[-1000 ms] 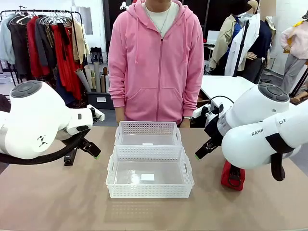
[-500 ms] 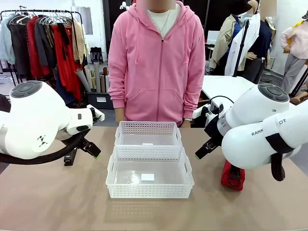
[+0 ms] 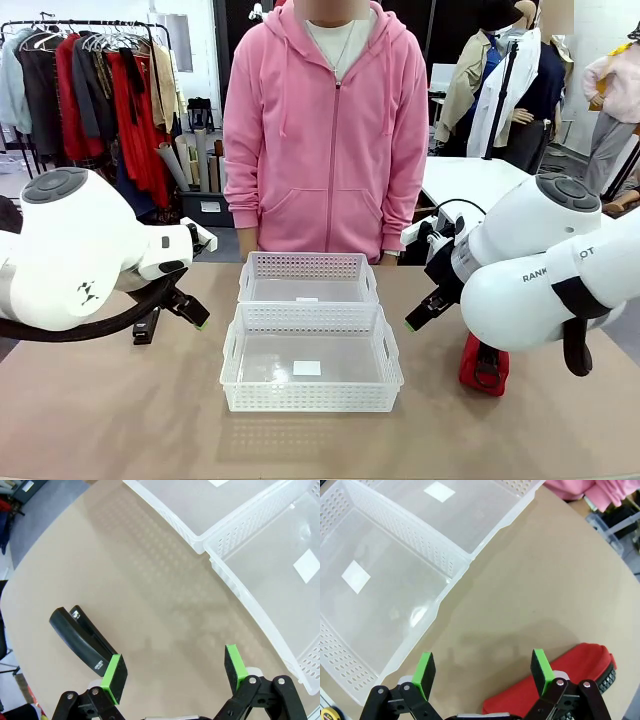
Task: Distribute items into two baskets.
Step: Pick up the Pencil pouch that the person points to.
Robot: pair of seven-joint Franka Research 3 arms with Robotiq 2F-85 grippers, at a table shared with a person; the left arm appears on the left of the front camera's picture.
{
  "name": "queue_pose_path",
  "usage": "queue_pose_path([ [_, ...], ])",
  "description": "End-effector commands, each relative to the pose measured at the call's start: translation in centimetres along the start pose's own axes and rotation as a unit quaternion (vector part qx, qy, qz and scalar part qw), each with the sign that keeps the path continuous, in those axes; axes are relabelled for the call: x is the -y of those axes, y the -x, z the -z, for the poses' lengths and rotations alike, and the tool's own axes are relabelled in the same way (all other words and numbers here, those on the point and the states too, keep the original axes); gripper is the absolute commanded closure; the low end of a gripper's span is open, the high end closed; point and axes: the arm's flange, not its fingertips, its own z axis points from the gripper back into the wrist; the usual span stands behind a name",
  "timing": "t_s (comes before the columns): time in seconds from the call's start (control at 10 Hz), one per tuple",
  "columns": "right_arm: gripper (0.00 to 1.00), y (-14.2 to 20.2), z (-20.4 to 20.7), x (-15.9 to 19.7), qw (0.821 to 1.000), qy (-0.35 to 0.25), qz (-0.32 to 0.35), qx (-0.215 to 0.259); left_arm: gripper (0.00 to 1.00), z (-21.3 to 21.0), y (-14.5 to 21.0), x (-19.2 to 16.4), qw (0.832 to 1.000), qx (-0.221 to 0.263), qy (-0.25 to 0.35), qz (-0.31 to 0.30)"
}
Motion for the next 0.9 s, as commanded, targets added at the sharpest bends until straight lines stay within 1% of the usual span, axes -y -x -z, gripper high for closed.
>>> queue_pose_path([
  [0.0,0.00,0.00,0.00,0.01,1.000,0.000,0.000,0.000,0.00,-0.01,0.00,0.00,1.000,0.000,0.000,0.000],
  [0.8,0.00,0.00,0.00,0.01,1.000,0.000,0.000,0.000,0.00,-0.01,0.00,0.00,1.000,0.000,0.000,0.000],
])
